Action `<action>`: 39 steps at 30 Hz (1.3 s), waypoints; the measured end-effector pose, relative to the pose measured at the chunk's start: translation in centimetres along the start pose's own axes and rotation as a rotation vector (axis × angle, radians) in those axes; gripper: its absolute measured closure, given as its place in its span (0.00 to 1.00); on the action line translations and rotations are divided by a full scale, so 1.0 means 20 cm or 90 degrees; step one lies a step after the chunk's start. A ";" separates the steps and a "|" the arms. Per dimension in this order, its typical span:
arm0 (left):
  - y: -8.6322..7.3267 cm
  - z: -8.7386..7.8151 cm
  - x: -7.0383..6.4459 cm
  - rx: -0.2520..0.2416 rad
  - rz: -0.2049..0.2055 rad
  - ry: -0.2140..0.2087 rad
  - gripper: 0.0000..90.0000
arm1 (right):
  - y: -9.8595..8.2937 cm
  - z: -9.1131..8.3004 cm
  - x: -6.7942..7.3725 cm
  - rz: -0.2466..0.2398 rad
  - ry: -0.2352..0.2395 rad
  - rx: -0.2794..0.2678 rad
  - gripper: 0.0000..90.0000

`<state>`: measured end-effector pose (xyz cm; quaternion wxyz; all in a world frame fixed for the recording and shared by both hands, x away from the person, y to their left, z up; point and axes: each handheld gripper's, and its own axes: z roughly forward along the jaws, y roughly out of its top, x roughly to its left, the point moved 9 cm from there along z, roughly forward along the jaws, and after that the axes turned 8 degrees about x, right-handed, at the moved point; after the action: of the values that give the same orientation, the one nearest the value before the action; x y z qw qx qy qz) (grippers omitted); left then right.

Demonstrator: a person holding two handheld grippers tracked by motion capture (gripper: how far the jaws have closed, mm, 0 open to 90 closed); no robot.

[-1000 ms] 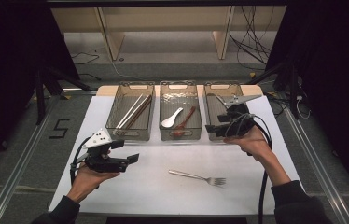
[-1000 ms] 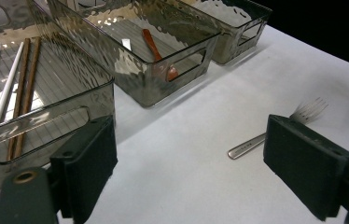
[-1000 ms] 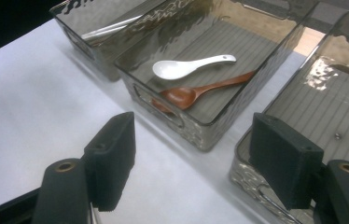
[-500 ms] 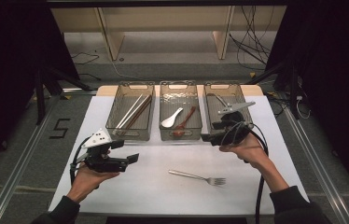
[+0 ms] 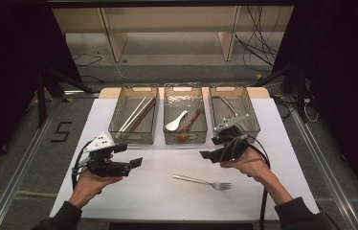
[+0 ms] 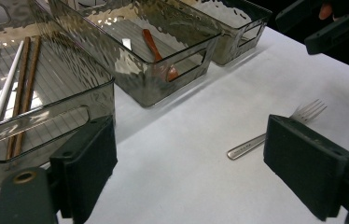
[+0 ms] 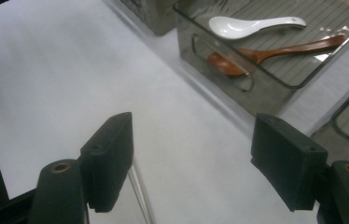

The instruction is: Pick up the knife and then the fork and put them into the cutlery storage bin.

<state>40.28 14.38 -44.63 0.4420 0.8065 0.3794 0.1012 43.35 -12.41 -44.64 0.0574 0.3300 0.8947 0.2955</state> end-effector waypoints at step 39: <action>0.00 0.01 -0.01 0.003 0.003 -0.002 0.18 | -0.30 0.29 0.15 -0.134 0.020 0.254 0.67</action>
<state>40.18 14.19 -44.72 0.4405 0.8087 0.3768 0.0997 39.40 -11.21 -52.49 0.0076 0.2352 0.9656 0.1103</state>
